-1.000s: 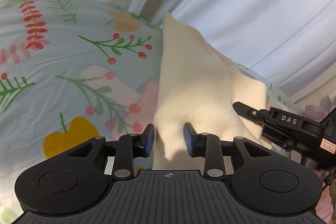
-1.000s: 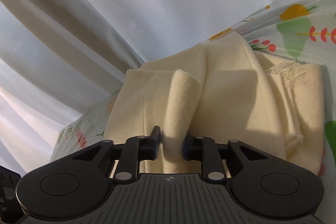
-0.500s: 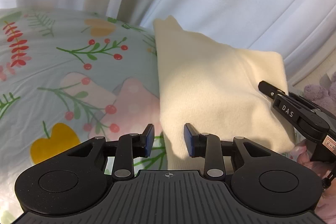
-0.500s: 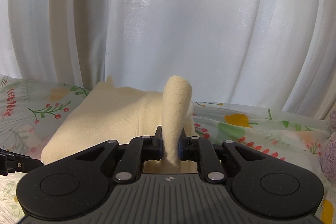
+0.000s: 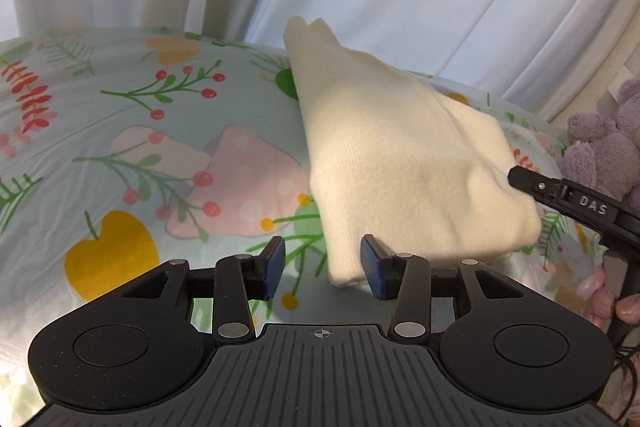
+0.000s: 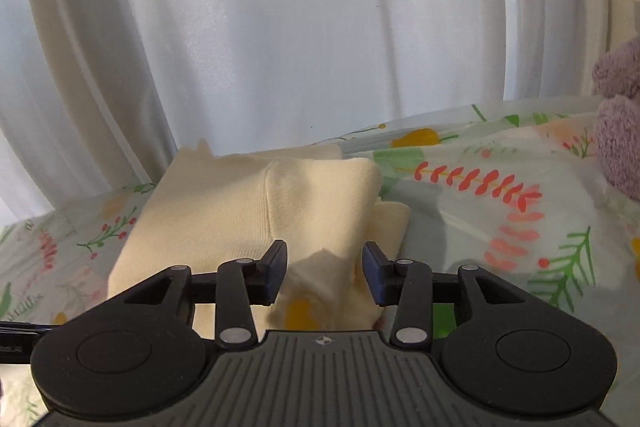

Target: Fold small clothes

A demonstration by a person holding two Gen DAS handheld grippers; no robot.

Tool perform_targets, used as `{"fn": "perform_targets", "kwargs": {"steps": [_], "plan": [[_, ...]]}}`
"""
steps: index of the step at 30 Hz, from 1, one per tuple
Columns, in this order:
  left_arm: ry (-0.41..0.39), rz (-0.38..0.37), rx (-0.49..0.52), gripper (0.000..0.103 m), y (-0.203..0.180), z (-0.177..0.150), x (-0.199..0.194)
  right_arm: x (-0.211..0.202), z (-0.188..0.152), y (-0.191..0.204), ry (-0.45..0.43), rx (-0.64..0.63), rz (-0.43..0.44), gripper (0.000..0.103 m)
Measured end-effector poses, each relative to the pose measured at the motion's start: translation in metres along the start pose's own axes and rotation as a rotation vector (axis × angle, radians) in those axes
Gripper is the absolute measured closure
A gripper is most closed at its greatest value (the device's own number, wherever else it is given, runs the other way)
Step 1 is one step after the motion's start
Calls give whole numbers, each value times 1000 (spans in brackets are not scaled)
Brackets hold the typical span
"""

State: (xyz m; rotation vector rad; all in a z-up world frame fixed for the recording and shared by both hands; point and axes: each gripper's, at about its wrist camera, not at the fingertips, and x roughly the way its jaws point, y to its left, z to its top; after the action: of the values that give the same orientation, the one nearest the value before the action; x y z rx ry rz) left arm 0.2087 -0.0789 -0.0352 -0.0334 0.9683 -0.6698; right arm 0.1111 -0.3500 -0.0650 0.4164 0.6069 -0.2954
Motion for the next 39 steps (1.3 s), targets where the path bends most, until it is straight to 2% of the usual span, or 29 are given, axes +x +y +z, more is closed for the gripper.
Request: {"fn": "perform_targets", "kwargs": {"steps": [1,4,8,9,10,11,13,15,18,19,22,23,24,25,27,28,29,32,34,37,39], "plan": [[5,-6,7,55,-3,-3,-2,-8,-6,-7,17,49,34,51],[34,-30,28,55,-10,-10,1,-22,-24,-20,88,158,108,51],[58,-16,41,55,-23,-15,8,-12,-38,-20,130,239,165,52],[51,-15,38,55,-25,-15,10,-9,-39,-21,116,273,183,55],[51,-8,36,55,-27,-14,11,-5,-39,-23,110,318,202,65],[51,0,36,55,-29,-12,12,-2,-40,-26,110,378,238,69],[48,9,42,54,-32,-10,16,6,-43,-33,114,522,319,70],[51,22,51,54,-33,-9,21,21,-51,-42,156,654,378,70],[55,38,52,54,-34,-8,25,38,-61,-51,216,838,448,94],[48,42,49,54,-34,-8,25,39,-62,-53,208,887,495,95],[15,79,19,55,-28,-6,21,36,-63,-59,157,1024,710,95],[12,101,-3,55,-24,-5,20,35,-60,-59,154,1009,718,95],[15,112,-28,54,-19,-3,20,33,-56,-58,162,943,672,95],[24,106,-55,53,-13,-2,21,31,-51,-54,175,838,586,95],[35,67,-103,54,-3,0,19,29,-41,-34,228,525,325,94],[46,52,-115,54,0,1,18,28,-41,-23,228,388,251,95],[51,49,-122,54,2,1,17,23,-41,-14,205,304,237,94],[72,29,-151,53,16,1,5,9,-31,-11,184,232,207,78],[74,14,-179,53,27,1,-8,-5,-24,-25,160,259,205,58],[6,71,-191,53,36,8,-29,-29,-13,-42,101,270,147,56],[-33,82,-181,54,36,20,-33,-36,-3,-36,36,200,97,56]]}}
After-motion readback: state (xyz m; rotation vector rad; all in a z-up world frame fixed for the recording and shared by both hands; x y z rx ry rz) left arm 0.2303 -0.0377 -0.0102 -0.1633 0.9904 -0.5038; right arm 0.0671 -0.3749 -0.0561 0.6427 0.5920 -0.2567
